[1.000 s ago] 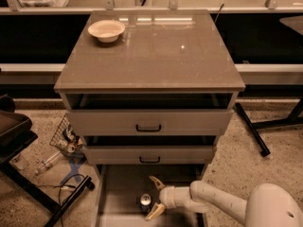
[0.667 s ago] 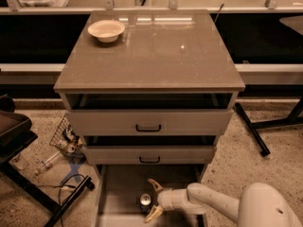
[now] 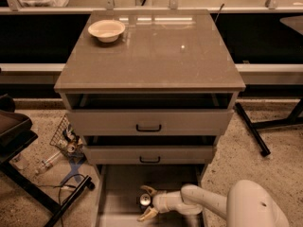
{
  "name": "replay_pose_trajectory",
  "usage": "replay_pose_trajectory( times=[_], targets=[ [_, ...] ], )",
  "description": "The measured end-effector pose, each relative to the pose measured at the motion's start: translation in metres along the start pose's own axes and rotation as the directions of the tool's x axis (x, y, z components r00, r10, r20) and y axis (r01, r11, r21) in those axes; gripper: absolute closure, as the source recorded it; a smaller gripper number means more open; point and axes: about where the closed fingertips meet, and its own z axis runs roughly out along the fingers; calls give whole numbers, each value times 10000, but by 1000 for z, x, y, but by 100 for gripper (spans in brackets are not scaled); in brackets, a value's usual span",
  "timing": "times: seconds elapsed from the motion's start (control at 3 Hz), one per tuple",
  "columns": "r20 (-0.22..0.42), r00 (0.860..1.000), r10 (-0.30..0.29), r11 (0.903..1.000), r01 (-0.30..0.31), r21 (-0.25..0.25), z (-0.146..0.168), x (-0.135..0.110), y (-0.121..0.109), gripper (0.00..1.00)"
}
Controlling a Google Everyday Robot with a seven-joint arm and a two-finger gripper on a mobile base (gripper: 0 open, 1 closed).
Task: Pick pepsi can from bottom drawer and place on counter
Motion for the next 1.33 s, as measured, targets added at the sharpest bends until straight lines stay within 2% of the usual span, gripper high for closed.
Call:
replay_pose_trajectory(
  times=[1.0, 1.33],
  targets=[
    [44, 10000, 27, 9999, -26, -118, 7, -1, 4, 88],
    [442, 9990, -74, 9987, 96, -495, 15, -9, 11, 100]
  ],
)
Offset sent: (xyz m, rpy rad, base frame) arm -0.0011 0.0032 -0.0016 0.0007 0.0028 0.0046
